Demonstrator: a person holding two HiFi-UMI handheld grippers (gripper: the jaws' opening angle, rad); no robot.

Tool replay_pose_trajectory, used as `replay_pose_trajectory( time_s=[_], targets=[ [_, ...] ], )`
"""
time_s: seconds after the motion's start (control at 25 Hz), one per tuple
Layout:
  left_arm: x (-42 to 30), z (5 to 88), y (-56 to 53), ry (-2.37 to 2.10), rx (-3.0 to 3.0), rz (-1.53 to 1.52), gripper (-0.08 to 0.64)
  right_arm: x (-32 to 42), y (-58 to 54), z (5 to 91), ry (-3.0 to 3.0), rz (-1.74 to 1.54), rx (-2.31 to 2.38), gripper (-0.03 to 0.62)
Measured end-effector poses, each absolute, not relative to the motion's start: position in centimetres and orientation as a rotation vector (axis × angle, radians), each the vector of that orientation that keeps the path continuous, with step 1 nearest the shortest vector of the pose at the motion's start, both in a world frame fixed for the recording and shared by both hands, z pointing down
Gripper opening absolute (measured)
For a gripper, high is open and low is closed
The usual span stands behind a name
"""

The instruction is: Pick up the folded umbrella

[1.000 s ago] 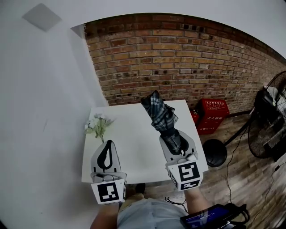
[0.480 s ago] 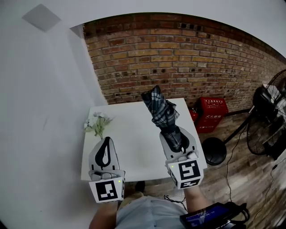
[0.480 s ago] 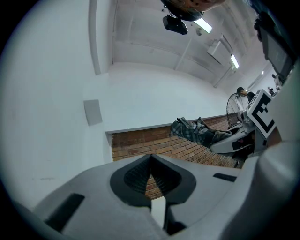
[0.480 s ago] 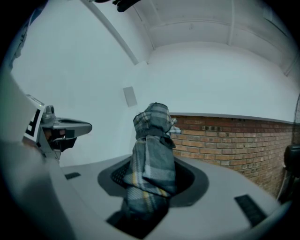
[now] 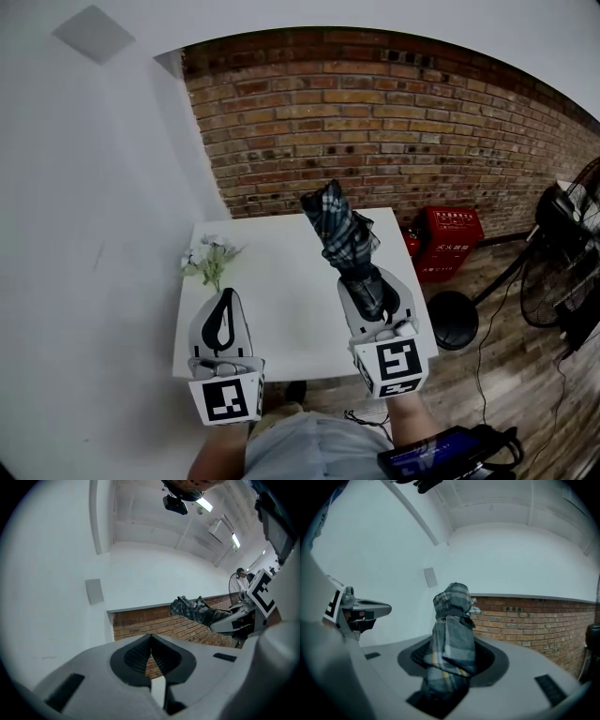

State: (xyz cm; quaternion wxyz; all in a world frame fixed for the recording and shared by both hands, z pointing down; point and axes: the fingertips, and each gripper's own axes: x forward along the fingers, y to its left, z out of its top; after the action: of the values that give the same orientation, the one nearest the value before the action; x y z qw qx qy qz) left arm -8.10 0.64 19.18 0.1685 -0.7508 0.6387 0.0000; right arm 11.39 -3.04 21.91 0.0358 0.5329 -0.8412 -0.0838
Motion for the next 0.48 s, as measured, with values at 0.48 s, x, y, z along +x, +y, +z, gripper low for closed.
replay_pose_trajectory(
  time_s=[0.48],
  targets=[
    [-8.14,19.40,0.23,1.813,-2.156,-0.007,0.008,11.40,-3.34,22.29,-2.563,-0.240,1.654,0.192]
  ],
)
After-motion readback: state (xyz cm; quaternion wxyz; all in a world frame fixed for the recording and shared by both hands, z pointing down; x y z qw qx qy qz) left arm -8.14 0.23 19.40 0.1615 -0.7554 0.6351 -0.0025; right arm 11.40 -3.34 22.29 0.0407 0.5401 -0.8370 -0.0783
